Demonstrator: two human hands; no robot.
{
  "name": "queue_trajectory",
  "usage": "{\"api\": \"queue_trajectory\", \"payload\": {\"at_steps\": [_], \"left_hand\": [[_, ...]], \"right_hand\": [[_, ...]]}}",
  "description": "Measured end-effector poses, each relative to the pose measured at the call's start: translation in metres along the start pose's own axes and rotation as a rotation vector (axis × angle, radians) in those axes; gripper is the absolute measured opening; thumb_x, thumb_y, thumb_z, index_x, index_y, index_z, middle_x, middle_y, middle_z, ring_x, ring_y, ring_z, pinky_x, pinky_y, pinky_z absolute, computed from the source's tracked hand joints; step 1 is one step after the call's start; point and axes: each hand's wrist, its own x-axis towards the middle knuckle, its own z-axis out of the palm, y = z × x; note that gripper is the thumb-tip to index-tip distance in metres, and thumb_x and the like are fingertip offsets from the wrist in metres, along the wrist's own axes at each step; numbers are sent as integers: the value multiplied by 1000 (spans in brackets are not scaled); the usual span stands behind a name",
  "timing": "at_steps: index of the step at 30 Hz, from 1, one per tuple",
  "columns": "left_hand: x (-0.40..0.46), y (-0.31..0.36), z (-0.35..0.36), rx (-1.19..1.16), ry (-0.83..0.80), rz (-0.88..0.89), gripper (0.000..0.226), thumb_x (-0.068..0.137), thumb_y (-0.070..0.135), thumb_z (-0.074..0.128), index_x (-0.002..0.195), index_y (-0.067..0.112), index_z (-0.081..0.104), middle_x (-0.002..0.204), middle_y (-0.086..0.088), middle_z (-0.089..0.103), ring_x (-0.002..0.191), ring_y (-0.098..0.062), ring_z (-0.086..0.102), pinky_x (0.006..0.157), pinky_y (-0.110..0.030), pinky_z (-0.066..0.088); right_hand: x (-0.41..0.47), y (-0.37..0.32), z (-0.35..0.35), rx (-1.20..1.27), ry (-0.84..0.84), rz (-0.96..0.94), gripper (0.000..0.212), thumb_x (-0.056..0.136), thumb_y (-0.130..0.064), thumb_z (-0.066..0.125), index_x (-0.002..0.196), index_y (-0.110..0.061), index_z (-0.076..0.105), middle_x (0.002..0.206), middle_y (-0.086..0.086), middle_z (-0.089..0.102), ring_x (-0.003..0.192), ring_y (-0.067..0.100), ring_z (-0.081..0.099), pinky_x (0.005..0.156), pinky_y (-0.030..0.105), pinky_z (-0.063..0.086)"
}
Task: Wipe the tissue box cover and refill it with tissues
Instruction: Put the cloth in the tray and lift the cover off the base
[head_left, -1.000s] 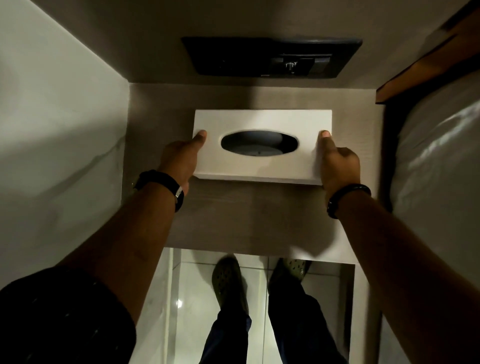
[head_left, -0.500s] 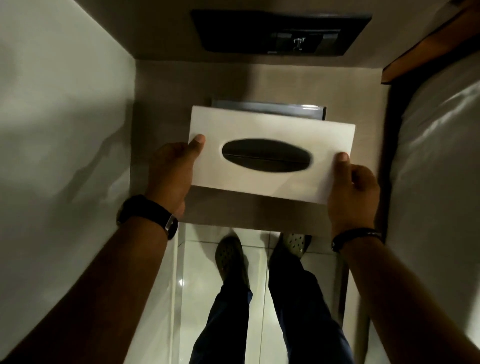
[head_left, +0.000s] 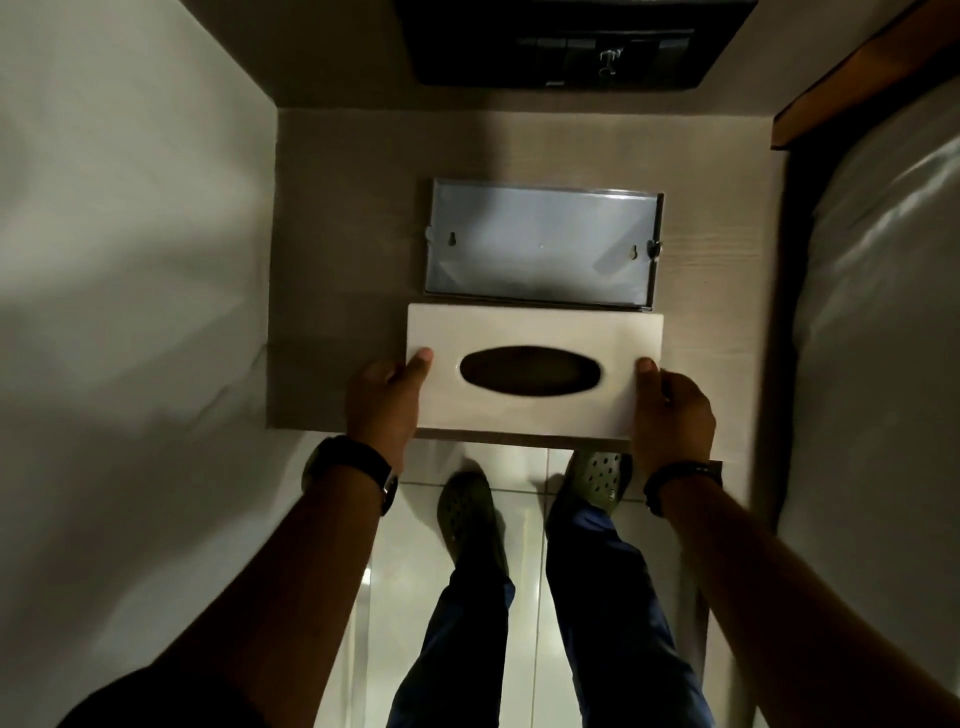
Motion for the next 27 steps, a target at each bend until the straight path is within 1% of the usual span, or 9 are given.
{"api": "queue_trajectory", "payload": {"at_steps": [2, 6, 10, 13, 16, 18, 20, 23, 27], "left_hand": [[7, 6, 5, 9, -3, 32, 22, 84, 45, 66, 80, 23, 63, 92, -5, 69, 85, -25, 67, 76, -40, 58], [19, 17, 12, 23, -1, 93, 27, 87, 44, 63, 84, 16, 64, 90, -7, 69, 77, -22, 66, 65, -33, 55], [26, 29, 15, 22, 15, 112, 26, 87, 45, 62, 76, 21, 58, 81, -1, 66, 72, -17, 64, 57, -27, 50], [25, 26, 14, 79, 26, 137, 28, 88, 46, 60, 73, 22, 56, 78, 0, 64, 71, -18, 63, 58, -28, 50], [19, 17, 12, 120, 37, 139, 33, 89, 47, 59, 81, 15, 61, 84, -7, 66, 78, -25, 64, 69, -37, 55], [17, 13, 12, 123, 36, 140, 37, 89, 48, 58, 88, 11, 63, 88, -11, 67, 81, -28, 65, 73, -41, 57], [15, 12, 13, 130, 42, 140, 37, 89, 48, 57, 89, 12, 62, 86, -8, 66, 80, -26, 64, 71, -39, 56], [14, 11, 13, 134, 28, 147, 31, 90, 47, 56, 87, 17, 61, 84, -3, 64, 79, -22, 63, 67, -33, 54], [14, 9, 4, 225, -16, 171, 41, 91, 50, 52, 102, 12, 63, 90, -4, 66, 84, -22, 64, 65, -30, 50]], "right_hand": [[5, -2, 1, 3, 9, 15, 34, 99, -38, 47, 79, -13, 58, 79, 5, 56, 77, 22, 50, 71, 29, 35], [15, -9, 3, -11, 19, 16, 42, 99, -39, 45, 87, -4, 63, 83, 8, 56, 79, 25, 50, 72, 30, 35], [27, -21, 8, -2, 23, 22, 45, 99, -43, 43, 89, -4, 63, 83, 8, 56, 79, 24, 49, 72, 29, 33], [26, -19, 7, -7, 17, 18, 42, 99, -43, 44, 86, -7, 62, 81, 7, 56, 78, 23, 49, 72, 28, 34], [19, -10, 4, -16, 19, 22, 39, 99, -42, 44, 84, -10, 61, 79, 6, 55, 76, 22, 48, 72, 27, 32], [15, -5, 2, -29, 16, 5, 42, 99, -41, 44, 88, -6, 64, 79, 7, 54, 75, 22, 47, 71, 26, 31], [14, -2, 0, -31, 16, -7, 43, 99, -40, 44, 88, -3, 64, 80, 7, 54, 75, 23, 46, 70, 26, 31], [15, -2, 0, -14, 1, 7, 41, 99, -42, 44, 89, -7, 64, 81, 6, 55, 77, 22, 47, 72, 26, 31], [13, -3, -5, 18, -1, 4, 37, 97, -48, 44, 83, -18, 61, 74, -2, 53, 70, 17, 47, 66, 26, 33]]}}
